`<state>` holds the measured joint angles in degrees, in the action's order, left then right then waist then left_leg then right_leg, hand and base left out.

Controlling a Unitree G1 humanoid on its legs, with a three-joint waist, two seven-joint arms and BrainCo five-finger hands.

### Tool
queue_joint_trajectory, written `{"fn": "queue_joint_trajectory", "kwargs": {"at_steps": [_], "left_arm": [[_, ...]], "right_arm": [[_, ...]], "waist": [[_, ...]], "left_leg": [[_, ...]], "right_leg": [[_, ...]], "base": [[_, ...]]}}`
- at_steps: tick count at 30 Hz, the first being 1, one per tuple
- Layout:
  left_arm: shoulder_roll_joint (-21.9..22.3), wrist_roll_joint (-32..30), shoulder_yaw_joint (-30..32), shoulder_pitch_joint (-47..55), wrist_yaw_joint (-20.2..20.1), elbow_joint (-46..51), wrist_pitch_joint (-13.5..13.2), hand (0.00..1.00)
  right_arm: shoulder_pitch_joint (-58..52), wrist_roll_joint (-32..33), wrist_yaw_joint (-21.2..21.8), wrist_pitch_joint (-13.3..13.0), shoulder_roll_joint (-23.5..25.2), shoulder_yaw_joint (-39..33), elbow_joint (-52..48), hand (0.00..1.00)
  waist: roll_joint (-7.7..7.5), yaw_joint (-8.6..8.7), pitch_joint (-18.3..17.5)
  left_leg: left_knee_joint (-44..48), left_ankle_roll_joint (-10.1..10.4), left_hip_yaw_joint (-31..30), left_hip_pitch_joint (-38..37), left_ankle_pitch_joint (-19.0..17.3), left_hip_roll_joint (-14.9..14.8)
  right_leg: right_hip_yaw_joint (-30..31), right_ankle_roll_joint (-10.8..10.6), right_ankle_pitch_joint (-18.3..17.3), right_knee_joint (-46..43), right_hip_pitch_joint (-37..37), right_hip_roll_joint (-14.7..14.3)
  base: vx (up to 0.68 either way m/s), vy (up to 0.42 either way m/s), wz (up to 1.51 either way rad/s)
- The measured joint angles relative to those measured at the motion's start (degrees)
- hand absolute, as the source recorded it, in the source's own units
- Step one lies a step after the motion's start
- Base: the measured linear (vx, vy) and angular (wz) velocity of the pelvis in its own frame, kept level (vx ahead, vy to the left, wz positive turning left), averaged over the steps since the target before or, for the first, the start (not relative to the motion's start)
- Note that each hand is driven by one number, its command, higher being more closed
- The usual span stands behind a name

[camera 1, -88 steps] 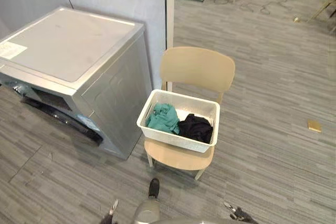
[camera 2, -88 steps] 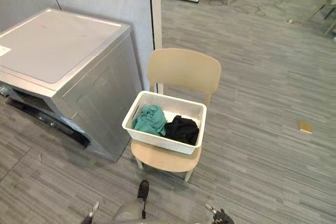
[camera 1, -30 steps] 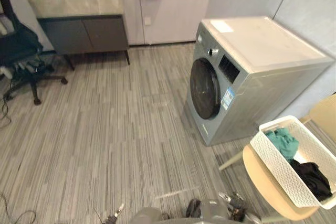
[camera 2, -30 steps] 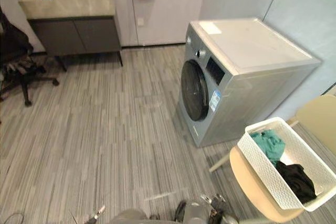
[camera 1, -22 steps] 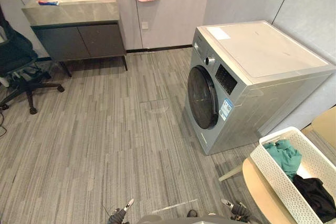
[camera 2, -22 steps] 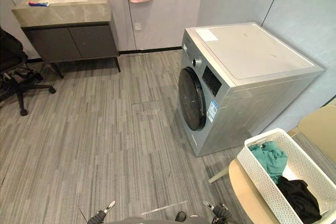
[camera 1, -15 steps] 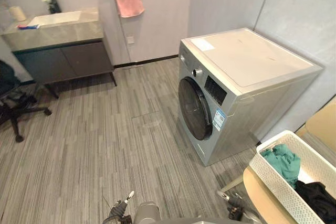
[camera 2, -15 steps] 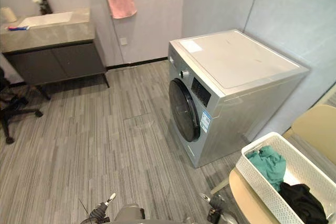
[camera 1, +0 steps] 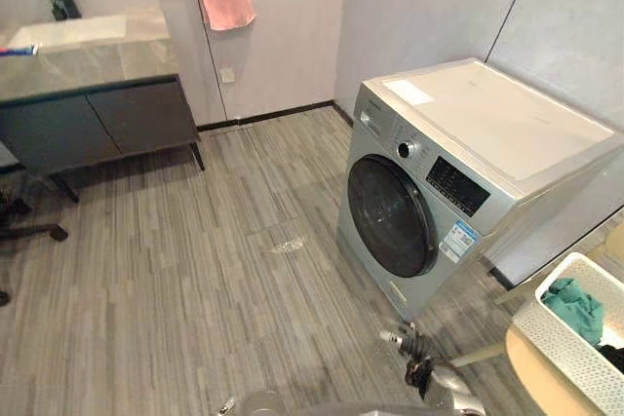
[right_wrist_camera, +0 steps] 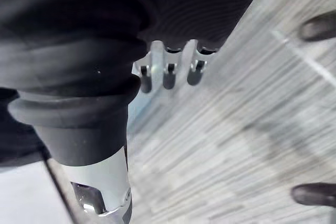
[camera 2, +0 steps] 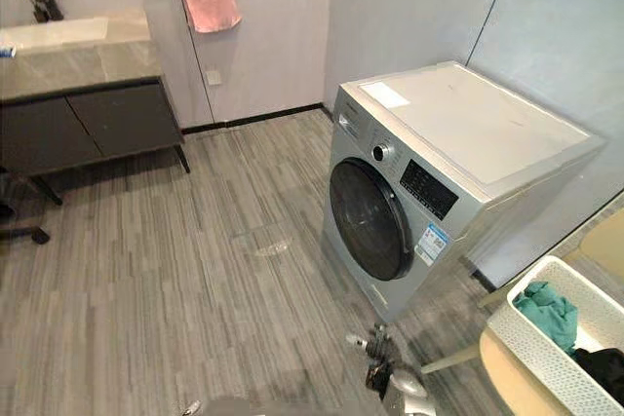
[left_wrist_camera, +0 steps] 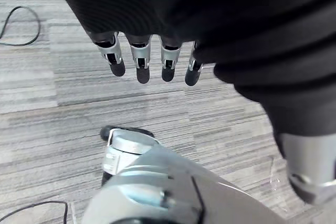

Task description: Pick up the laundry basket with both hands and put the clothes into the washing machine.

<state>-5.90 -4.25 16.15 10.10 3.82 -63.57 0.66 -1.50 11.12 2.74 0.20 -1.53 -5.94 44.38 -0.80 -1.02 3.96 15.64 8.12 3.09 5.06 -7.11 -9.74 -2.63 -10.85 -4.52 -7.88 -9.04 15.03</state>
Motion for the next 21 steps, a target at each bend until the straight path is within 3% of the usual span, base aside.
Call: {"fn": "queue_joint_trajectory", "kwargs": {"at_steps": [1,9,14,18,19,21], "left_arm": [[-0.1,-0.1,-1.1,-0.5,0.0,0.2,-0.4,0.00],[-0.7,-1.1,-3.6,-1.8,0.1,1.3,-1.2,0.00],[-0.9,-0.8,-4.6,-4.1,0.2,4.0,-1.9,0.00],[-0.3,2.7,-4.9,-6.2,0.6,5.1,-2.4,0.00],[0.3,3.7,-5.2,-6.2,0.9,5.2,-2.4,0.00],[0.9,4.5,-5.5,-6.1,1.3,5.6,-2.4,0.00]], "right_arm": [[0.1,-0.3,-0.1,0.0,-1.1,0.4,-2.9,0.00],[6.0,-2.9,-1.4,-0.5,-6.3,2.5,-8.0,0.00],[24.1,-3.0,-3.9,-1.4,-13.7,0.6,-1.2,0.00],[41.0,-2.4,-6.4,-1.2,-20.4,-4.3,8.8,0.00],[44.3,-1.9,-6.4,-1.1,-21.8,-5.0,9.5,0.00],[48.9,-1.5,-6.6,-0.8,-23.5,-5.0,11.1,0.00]], "waist": [[-0.19,0.01,-1.0],[-0.77,-0.51,-1.1],[0.23,-2.57,5.1],[2.72,-4.91,12.7],[3.74,-4.90,14.1],[4.08,-5.04,15.6]], "left_leg": [[-1.8,-0.7,0.6,0.2,0.7,0.8],[-9.6,-1.2,0.3,1.4,7.1,1.9],[-7.3,-1.4,-2.8,7.2,9.5,1.8],[-5.4,-0.8,-4.5,12.6,10.5,1.0],[-5.4,-0.8,-4.3,14.1,10.5,0.5],[-5.9,-0.2,-3.1,15.9,10.8,-0.1]], "right_leg": [[0.0,-0.8,0.8,0.0,1.5,0.8],[-1.4,-0.8,1.1,0.6,5.5,1.2],[-4.6,-1.2,1.4,0.6,7.8,0.6],[-6.3,-2.3,-0.3,-1.1,11.2,-0.1],[-6.8,-2.2,-0.6,-2.9,13.1,-0.3],[-6.8,-1.7,-1.8,-5.7,16.5,-0.1]], "base": [[0.03,0.106,-0.14],[0.01,-0.021,0.04],[-0.13,-0.019,0.27],[-0.27,0.014,0.23],[-0.34,0.008,0.13],[-0.26,0.001,0.14]]}}
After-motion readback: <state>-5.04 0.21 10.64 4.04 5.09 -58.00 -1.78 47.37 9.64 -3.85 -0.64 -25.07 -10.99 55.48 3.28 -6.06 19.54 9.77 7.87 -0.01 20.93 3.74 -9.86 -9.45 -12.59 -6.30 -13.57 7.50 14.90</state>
